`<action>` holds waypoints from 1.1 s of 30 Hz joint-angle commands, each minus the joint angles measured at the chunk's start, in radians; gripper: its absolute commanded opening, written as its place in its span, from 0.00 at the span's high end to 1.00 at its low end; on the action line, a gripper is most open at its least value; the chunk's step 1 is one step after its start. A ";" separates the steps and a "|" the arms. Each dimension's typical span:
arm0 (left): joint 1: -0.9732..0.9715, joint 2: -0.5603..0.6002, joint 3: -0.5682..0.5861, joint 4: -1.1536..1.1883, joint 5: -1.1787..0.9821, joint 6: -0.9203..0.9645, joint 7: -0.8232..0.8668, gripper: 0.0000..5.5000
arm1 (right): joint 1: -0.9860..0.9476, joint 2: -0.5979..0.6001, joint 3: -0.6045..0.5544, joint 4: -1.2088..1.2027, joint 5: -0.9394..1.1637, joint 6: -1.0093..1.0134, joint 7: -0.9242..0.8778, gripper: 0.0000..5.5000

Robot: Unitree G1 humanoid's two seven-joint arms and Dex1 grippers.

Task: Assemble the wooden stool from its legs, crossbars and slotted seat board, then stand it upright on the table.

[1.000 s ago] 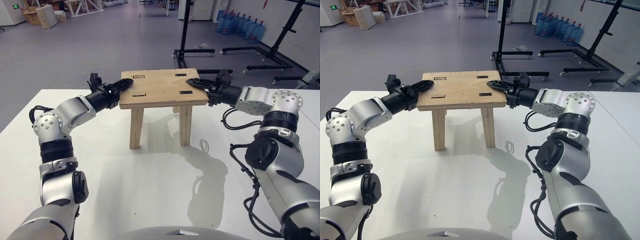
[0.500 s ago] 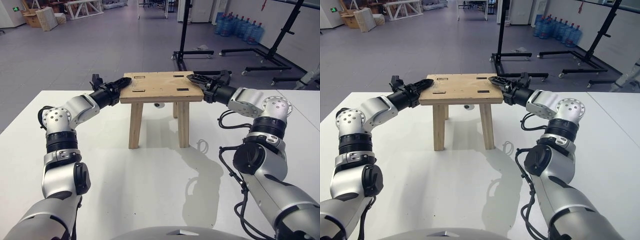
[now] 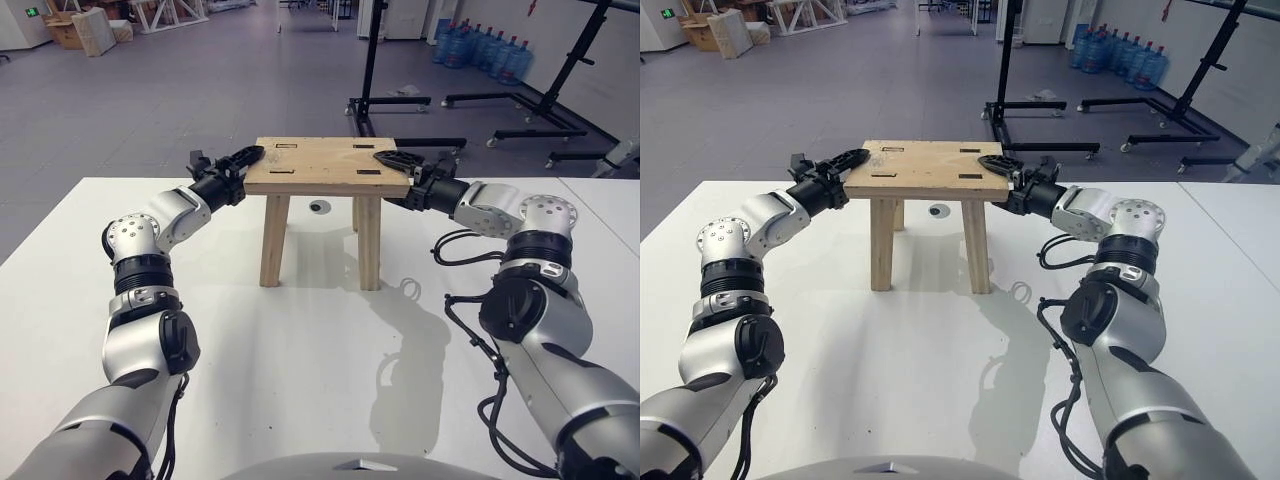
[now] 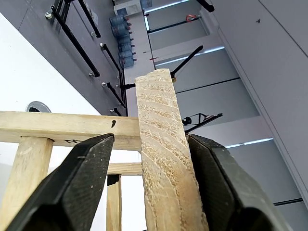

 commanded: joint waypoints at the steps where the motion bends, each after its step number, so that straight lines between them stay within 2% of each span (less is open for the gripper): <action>1: 0.007 0.039 0.057 -0.012 0.017 0.010 0.058 0.50 | -0.032 -0.071 -0.009 0.050 -0.029 -0.039 0.015 0.22; 6: 0.007 0.098 0.179 -0.071 -0.015 -0.041 0.117 0.50 | -0.061 -0.156 -0.032 0.088 -0.026 -0.101 0.048 0.22; 9: 0.033 0.131 0.230 -0.157 -0.012 -0.079 0.132 0.50 | 0.021 -0.188 0.024 0.014 -0.087 -0.182 0.113 0.22; 11: 0.172 0.207 0.178 -0.302 0.169 -0.165 0.101 0.50 | 0.127 -0.133 0.133 -0.087 -0.203 -0.365 0.166 0.22; 13: 0.351 0.289 0.043 -0.409 0.445 -0.303 0.042 0.50 | 0.227 -0.044 0.249 -0.176 -0.342 -0.600 0.171 0.22; 15: 0.455 0.308 -0.031 -0.443 0.631 -0.444 0.017 0.50 | 0.305 0.047 0.311 -0.244 -0.425 -0.751 0.128 0.22; 19: 0.566 0.239 -0.126 -0.474 0.882 -0.709 0.002 0.50 | 0.494 0.212 0.442 -0.409 -0.617 -1.010 -0.016 0.22; 22: 0.615 0.145 -0.201 -0.485 0.982 -0.832 -0.016 0.50 | 0.610 0.277 0.499 -0.497 -0.710 -1.123 -0.077 0.22; 28: 0.557 0.037 -0.283 -0.428 1.064 -0.906 -0.063 0.50 | 0.726 0.241 0.416 -0.548 -0.710 -1.166 -0.110 0.22; 33: 0.572 -0.067 -0.305 -0.395 1.091 -0.924 -0.043 0.50 | 0.795 0.267 0.406 -0.612 -0.681 -1.163 -0.087 0.22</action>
